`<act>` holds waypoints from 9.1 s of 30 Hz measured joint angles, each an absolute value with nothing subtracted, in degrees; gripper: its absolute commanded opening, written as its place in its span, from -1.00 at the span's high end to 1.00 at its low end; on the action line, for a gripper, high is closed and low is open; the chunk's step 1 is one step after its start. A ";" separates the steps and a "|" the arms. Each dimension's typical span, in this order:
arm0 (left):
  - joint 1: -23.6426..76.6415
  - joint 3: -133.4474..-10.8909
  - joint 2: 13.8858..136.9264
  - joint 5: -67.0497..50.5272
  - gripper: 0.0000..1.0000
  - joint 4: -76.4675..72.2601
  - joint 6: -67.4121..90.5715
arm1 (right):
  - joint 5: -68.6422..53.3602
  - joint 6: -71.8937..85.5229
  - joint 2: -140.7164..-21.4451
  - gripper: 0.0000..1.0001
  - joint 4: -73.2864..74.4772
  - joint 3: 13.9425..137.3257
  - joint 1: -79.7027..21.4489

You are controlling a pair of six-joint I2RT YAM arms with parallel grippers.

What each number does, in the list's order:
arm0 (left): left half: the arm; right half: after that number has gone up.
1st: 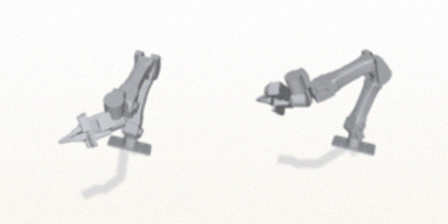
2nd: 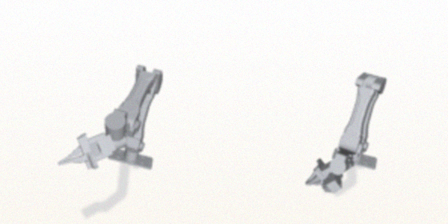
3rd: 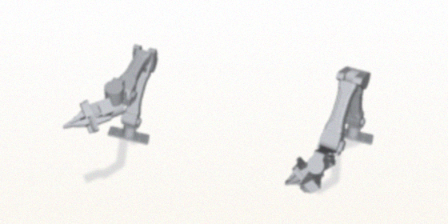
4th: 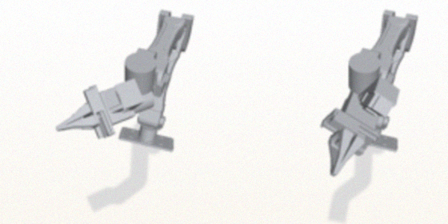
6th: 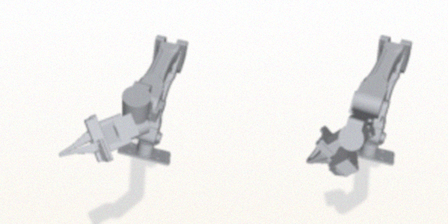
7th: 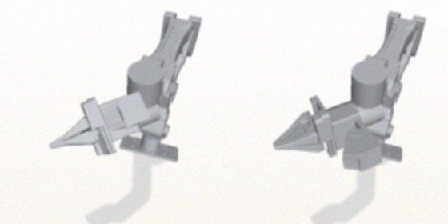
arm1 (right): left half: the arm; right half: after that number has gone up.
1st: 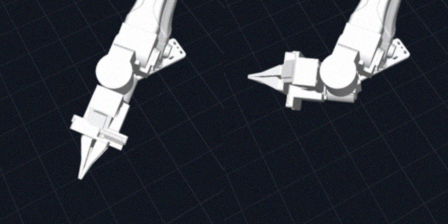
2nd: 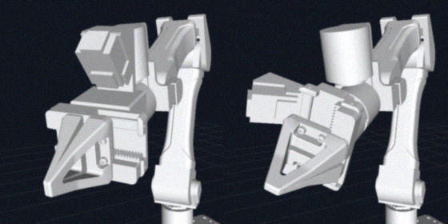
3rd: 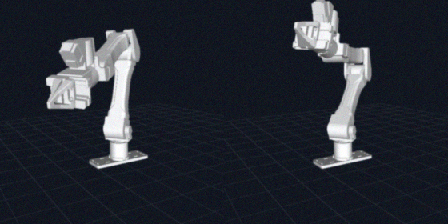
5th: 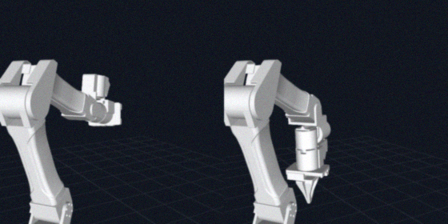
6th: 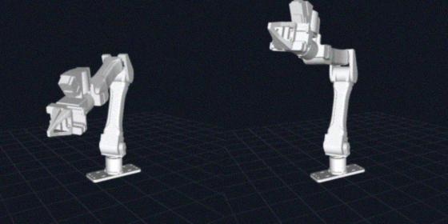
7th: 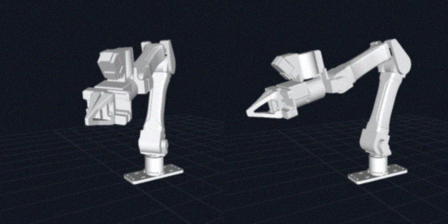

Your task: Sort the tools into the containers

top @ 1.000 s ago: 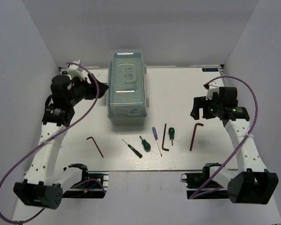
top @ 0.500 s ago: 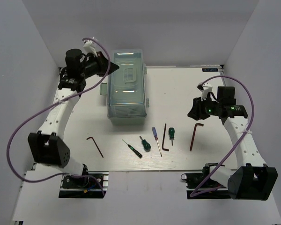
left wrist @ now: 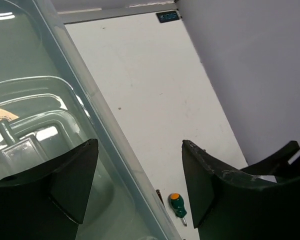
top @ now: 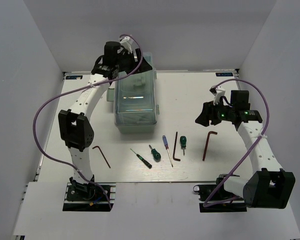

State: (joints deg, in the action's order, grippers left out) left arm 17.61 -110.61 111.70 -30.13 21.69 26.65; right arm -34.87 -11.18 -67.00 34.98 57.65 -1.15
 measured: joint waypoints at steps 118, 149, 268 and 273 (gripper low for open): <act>16.05 -104.40 117.32 -51.64 -0.24 6.39 42.28 | -37.89 14.48 -112.22 0.39 21.12 95.50 -22.04; 15.51 -103.46 117.36 -56.53 -0.21 0.95 47.05 | -42.28 42.28 -110.89 0.15 4.08 100.42 -17.06; 11.46 -90.59 127.68 -50.63 0.80 -2.72 44.16 | -78.41 52.95 -119.20 1.00 -3.20 104.12 4.25; 11.20 -90.61 128.64 -51.88 1.00 -4.38 46.41 | -78.59 52.03 -119.31 1.00 -2.13 104.42 4.64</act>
